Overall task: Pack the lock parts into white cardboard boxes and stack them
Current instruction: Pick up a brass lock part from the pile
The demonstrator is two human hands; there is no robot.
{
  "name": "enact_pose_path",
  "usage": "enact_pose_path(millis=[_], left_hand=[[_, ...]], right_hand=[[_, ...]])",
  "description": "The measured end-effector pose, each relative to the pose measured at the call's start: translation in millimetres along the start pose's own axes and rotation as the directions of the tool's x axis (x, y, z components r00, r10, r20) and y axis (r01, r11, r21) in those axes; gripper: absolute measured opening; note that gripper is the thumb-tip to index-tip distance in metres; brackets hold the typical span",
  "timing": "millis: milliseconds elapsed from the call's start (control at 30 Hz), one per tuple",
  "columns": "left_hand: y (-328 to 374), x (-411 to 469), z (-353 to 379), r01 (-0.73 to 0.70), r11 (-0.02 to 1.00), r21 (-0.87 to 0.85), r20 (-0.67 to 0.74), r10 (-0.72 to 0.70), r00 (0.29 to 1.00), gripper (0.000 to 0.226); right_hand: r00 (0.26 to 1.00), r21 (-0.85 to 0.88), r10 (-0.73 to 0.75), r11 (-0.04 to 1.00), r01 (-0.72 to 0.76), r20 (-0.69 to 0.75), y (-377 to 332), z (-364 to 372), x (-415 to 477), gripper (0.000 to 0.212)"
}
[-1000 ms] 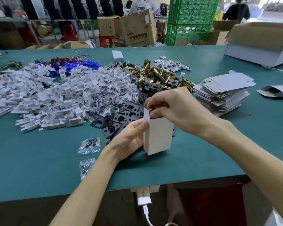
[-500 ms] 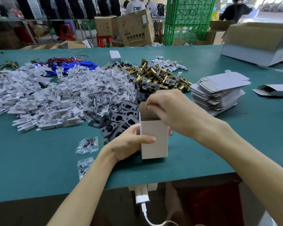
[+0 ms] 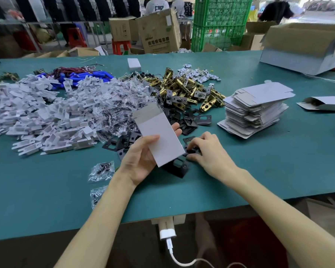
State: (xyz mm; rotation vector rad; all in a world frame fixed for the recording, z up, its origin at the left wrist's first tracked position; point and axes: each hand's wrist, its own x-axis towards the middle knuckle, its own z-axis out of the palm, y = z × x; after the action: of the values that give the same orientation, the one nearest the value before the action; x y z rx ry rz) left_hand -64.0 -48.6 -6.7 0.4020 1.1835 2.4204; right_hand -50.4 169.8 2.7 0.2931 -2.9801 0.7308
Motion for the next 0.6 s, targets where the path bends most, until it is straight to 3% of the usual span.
enact_pose_path(millis=[200, 300, 433, 600], left_hand=[[-1, -2, 3, 0.056, 0.995, 0.082, 0.051, -0.06, 0.997, 0.055], [-3, -4, 6, 0.073, 0.985, 0.156, 0.099, -0.089, 0.991, 0.05], [-5, -6, 8, 0.099, 0.957, 0.274, 0.13, -0.139, 0.982, 0.053], [-4, -11, 8, 0.15, 0.928, 0.343, 0.119, -0.201, 0.972, 0.061]], right_hand=[[0.998, -0.307, -0.056, 0.951, 0.049, -0.013, -8, -5, -5, 0.025], [0.992, -0.374, -0.096, 0.925, 0.061, -0.077, -11, -8, -10, 0.023], [0.993, -0.334, -0.072, 0.942, 0.037, -0.092, -11, -19, -11, 0.009], [0.999, -0.231, -0.025, 0.972, 0.032, 0.034, -13, -24, -13, 0.013]])
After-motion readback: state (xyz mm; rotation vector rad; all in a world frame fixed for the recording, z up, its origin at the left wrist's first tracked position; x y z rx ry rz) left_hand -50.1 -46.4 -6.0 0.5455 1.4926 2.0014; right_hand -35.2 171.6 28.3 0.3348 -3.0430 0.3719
